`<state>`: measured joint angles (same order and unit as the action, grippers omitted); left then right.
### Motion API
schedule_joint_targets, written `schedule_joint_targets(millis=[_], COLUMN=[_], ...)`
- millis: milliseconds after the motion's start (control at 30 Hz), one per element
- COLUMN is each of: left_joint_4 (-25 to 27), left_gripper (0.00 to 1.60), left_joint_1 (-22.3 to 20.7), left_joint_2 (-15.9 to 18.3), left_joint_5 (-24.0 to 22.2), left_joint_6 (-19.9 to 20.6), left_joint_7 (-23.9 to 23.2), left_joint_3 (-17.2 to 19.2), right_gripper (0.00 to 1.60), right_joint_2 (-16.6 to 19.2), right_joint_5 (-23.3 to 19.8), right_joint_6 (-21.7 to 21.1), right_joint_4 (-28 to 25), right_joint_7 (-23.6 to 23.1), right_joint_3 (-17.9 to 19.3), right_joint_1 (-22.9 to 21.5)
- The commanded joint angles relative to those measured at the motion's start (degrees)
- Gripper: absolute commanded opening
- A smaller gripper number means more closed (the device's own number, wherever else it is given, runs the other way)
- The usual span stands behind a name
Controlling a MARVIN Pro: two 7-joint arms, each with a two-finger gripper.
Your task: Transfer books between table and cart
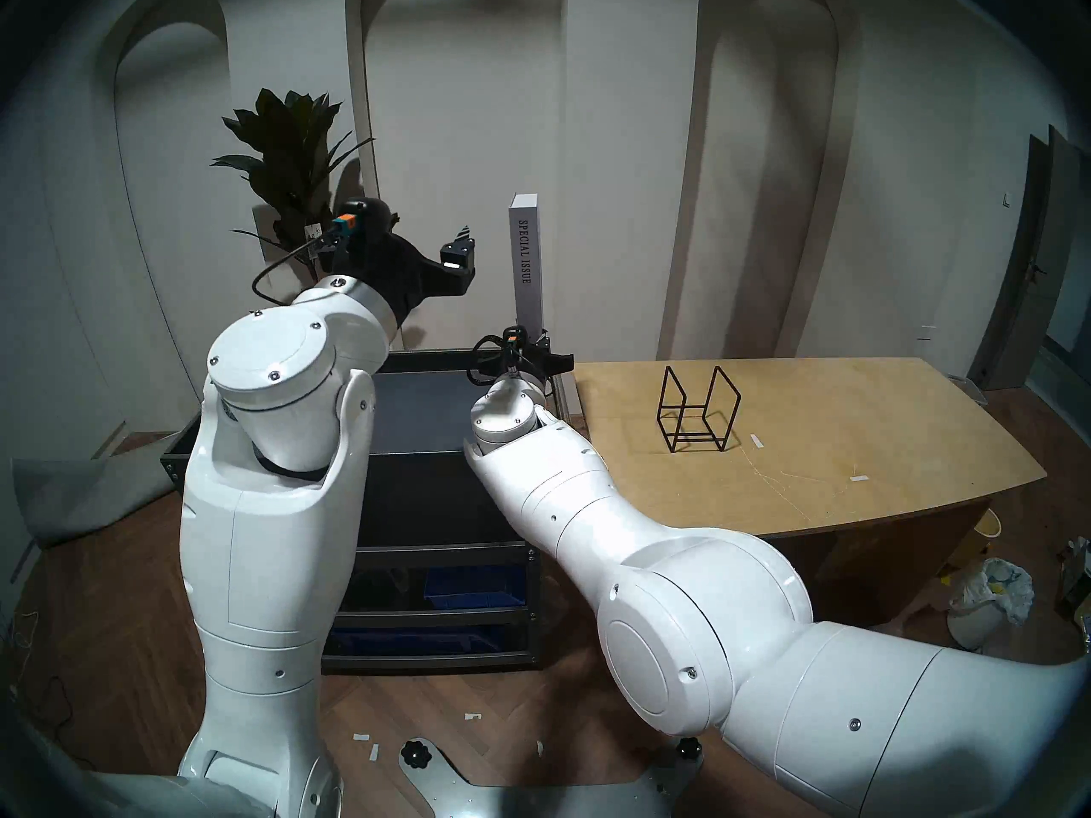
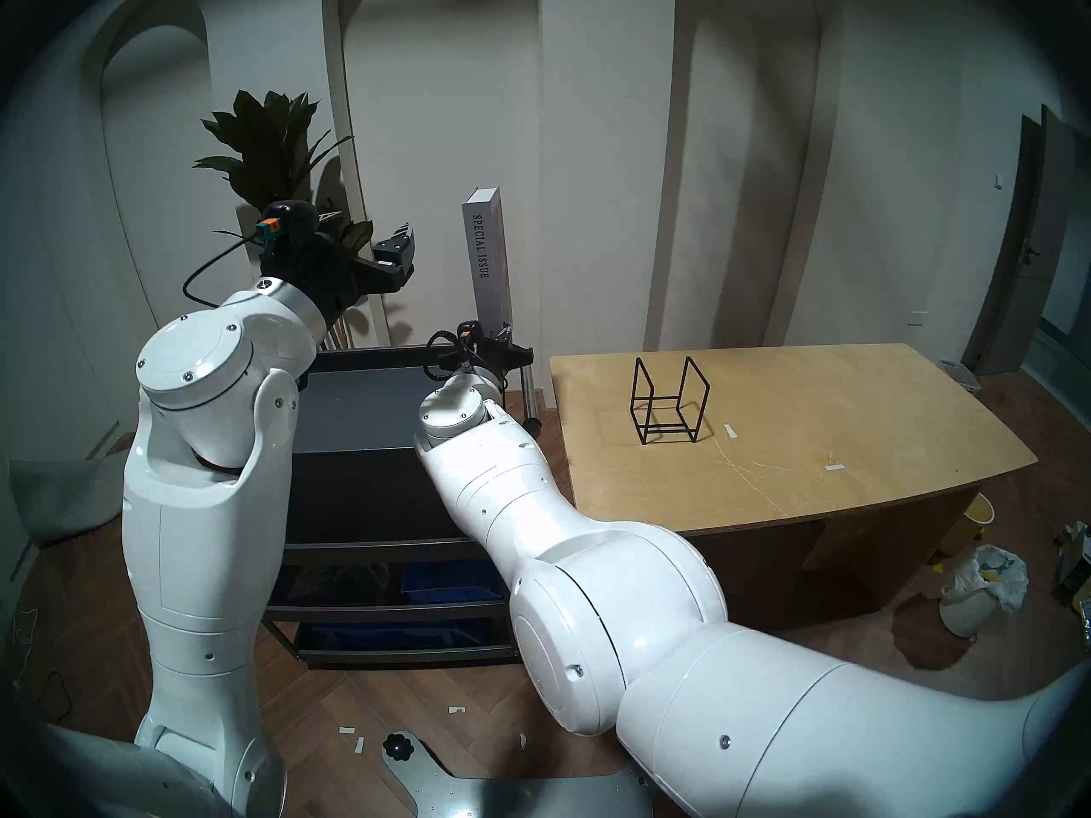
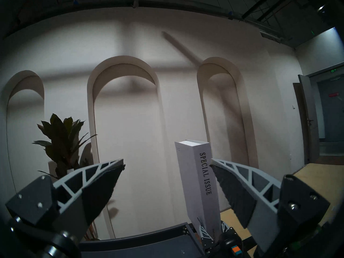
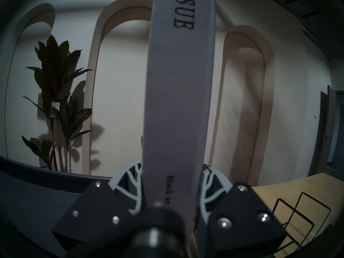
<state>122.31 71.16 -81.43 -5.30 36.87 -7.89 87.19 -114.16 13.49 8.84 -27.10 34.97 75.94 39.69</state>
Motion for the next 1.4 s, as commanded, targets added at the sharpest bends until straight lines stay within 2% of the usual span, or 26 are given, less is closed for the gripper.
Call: schedule_joint_targets(millis=[0,33,467,700,1000,1233,1367], left_joint_4=[-0.28,-1.29,-5.7,-9.2,-12.34,-13.53,-14.06], left_gripper=[1.6,1.6,1.6,1.6,1.6,1.6,1.6], left_joint_1=[-5.51,-7.4,-12.74,-16.05,-18.74,-19.67,-19.81], left_joint_2=[-0.48,-0.52,-0.05,-0.53,-1.18,-2.18,-2.62], left_joint_5=[-2.87,-3.4,-6.51,-5.56,-3.11,-2.91,-2.88], left_joint_6=[3.64,4.9,14.27,18.13,18.13,18.13,18.13], left_joint_7=[-2.64,-3.03,-6.38,-4.71,-1.04,0.4,1.12], left_joint_3=[1.02,1.07,1.4,0.96,-0.44,-0.76,-1.22], right_gripper=[0.0,0.0,0.0,0.0,0.0,0.0,0.0], right_joint_2=[-0.84,-0.84,-0.84,-0.84,-0.7,1.7,2.59], right_joint_5=[0.59,0.61,0.1,-0.55,-2.57,-5.87,-7.37], right_joint_6=[-0.29,-0.52,-2.55,-4.36,-8.66,-13.11,-14.94], right_joint_4=[-3.43,-3.9,-10.15,-14.29,-20.07,-24.92,-26.77], right_joint_7=[-0.04,0.12,1.51,3.0,5.76,9.0,10.86], right_joint_3=[-3.49,-3.99,-8.56,-10.56,-15.64,-21.35,-23.34], right_joint_1=[1.33,1.7,6.14,7.45,9.91,12.34,13.2])
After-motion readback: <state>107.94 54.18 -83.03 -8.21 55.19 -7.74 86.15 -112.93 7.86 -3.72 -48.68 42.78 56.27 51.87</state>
